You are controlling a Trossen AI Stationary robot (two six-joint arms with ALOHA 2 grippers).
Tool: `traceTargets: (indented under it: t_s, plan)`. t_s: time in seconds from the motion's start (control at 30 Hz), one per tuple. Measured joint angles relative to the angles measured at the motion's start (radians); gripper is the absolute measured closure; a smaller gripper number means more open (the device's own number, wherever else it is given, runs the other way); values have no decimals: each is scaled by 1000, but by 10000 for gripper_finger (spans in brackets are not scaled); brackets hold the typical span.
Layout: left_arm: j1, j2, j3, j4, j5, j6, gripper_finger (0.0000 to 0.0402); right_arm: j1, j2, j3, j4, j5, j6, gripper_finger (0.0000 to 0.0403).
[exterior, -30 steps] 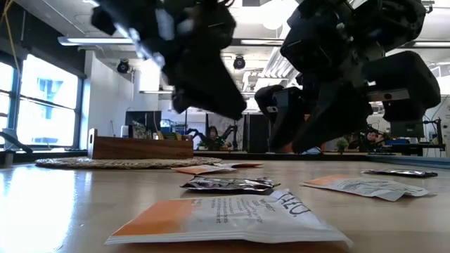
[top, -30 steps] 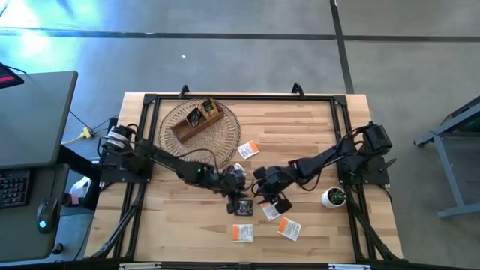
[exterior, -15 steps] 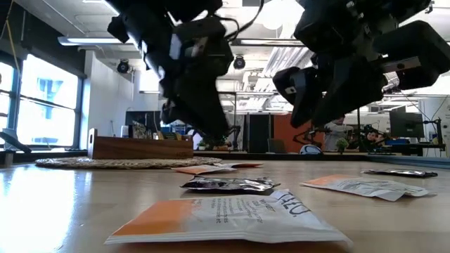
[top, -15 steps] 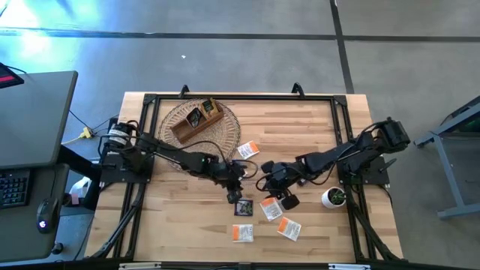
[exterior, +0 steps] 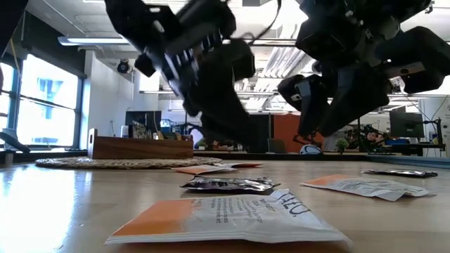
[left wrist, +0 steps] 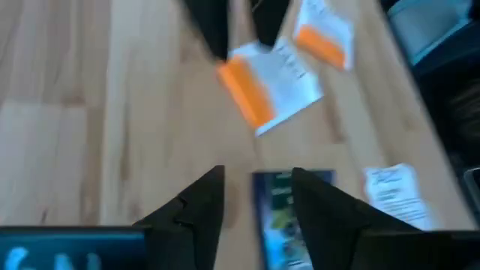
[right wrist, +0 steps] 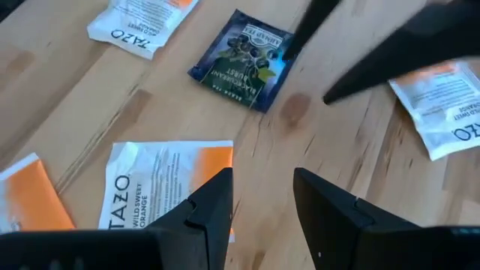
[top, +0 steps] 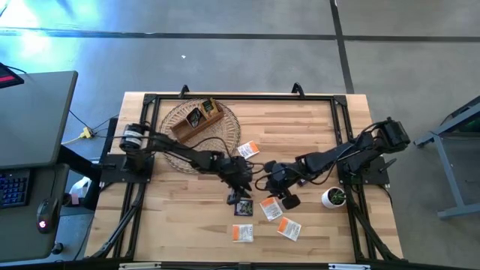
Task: Pick & Place Tea
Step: Put the purple tea bag into the middle section of the wooden organizer
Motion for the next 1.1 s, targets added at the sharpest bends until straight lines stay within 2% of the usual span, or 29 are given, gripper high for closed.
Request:
traceTargets:
  t_s: [0.17, 0.37, 0.73, 0.9, 1.1]
  plan:
    - [-9, 71, 0, 49, 34, 23, 200, 0, 0, 0, -13, 5, 0, 265]
    - [-32, 94, 1, 76, 20, 121, 159, 0, 0, 0, -13, 3, 7, 265]
    - [-49, 97, 51, -31, -12, 304, 153, 0, 0, 0, -20, 7, 27, 265]
    - [-75, 102, 53, -50, -115, 485, 153, 0, 0, 0, -20, 6, 22, 265]
    - [-111, 148, 59, -20, -137, 487, 153, 0, 0, 0, -23, 3, 19, 265]
